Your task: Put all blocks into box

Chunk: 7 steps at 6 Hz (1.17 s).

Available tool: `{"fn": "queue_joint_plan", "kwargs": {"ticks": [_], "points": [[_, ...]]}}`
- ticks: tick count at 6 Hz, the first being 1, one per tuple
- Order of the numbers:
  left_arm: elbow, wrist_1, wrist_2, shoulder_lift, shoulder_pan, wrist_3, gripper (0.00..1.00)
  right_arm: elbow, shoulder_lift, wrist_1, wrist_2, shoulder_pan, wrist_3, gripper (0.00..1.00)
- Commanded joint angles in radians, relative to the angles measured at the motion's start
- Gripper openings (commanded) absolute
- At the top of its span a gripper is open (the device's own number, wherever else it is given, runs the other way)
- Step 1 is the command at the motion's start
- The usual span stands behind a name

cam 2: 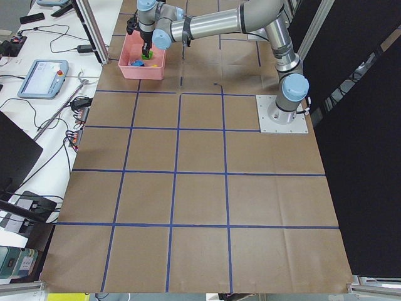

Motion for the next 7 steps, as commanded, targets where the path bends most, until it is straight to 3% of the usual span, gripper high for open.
{"fn": "queue_joint_plan", "kwargs": {"ticks": [1,2,3,5,7], "points": [[-0.031,-0.26,0.082,0.164,0.008,0.0,0.99,-0.227,-0.011,0.246,0.002,0.005,0.06,0.15],[-0.052,-0.377,0.111,0.249,0.017,0.0,0.99,-0.374,-0.007,0.417,0.008,0.015,0.156,0.16],[-0.069,-0.436,0.152,0.32,0.037,0.003,0.99,-0.455,0.004,0.508,0.017,0.058,0.277,0.16],[-0.135,-0.503,0.156,0.439,0.07,0.007,0.99,-0.474,0.03,0.481,0.018,0.228,0.591,0.15],[-0.199,-0.495,0.149,0.489,0.091,0.014,0.99,-0.489,0.144,0.375,0.018,0.32,0.755,0.15]]}}
